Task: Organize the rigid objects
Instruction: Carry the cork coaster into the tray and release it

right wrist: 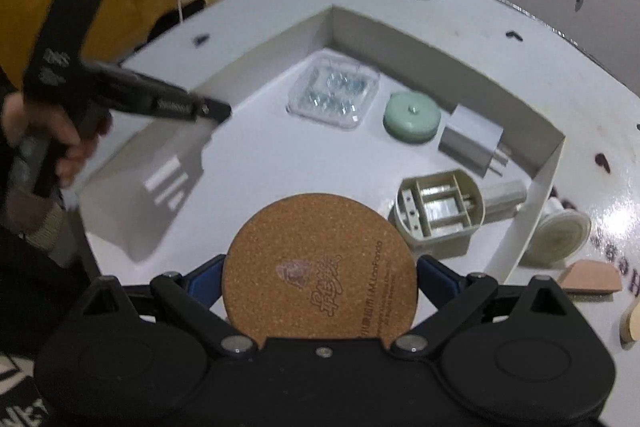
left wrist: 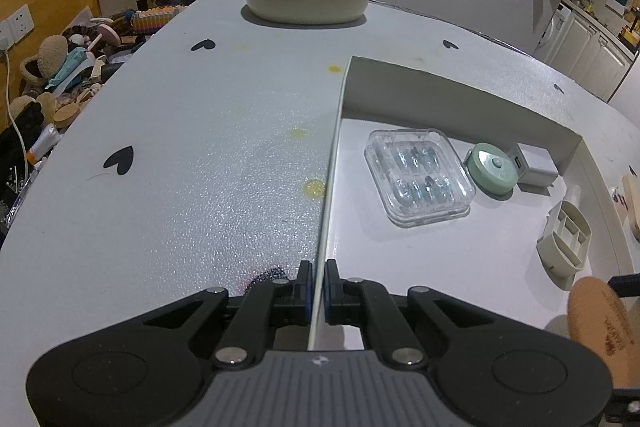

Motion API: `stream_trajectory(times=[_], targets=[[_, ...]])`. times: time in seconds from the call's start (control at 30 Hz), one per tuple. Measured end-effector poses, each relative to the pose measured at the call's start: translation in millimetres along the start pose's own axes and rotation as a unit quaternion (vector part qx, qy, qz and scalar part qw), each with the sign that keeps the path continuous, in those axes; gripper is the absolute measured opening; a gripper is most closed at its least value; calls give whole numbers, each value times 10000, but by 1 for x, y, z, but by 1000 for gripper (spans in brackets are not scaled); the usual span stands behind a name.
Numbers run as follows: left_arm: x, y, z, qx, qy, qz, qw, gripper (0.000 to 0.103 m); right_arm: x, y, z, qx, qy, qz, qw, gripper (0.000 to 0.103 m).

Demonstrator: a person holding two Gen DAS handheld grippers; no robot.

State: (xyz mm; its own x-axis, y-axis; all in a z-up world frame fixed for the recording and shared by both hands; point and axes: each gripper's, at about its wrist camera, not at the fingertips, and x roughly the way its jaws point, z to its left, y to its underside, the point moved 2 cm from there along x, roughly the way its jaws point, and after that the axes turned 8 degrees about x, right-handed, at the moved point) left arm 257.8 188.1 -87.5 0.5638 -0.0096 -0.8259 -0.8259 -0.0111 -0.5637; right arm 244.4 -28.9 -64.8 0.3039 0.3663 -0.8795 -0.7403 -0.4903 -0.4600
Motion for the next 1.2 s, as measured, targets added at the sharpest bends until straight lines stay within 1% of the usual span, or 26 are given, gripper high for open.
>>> stream_trajectory(times=[0.33, 0.47, 0.73, 0.93, 1.07, 1.2], targets=[[1, -1, 0, 9, -2, 47, 10000, 5, 18, 10, -5, 231, 283, 330, 9988, 99], [1, -2, 0, 40, 5, 73, 10000, 5, 19, 13, -9, 386, 264, 427, 9980, 100], [2, -2, 1, 61, 54, 77, 9999, 4, 21, 13, -7, 461, 247, 482, 9975, 103], [2, -2, 1, 82, 63, 78, 9999, 4, 16, 11, -7, 493, 294, 373, 9977, 103], [1, -2, 1, 84, 58, 81, 9999, 4, 7, 9, -9, 557, 211, 196, 9980, 103], [2, -2, 0, 95, 56, 84, 9999, 4, -8, 5, -16, 689, 223, -101, 9973, 103]])
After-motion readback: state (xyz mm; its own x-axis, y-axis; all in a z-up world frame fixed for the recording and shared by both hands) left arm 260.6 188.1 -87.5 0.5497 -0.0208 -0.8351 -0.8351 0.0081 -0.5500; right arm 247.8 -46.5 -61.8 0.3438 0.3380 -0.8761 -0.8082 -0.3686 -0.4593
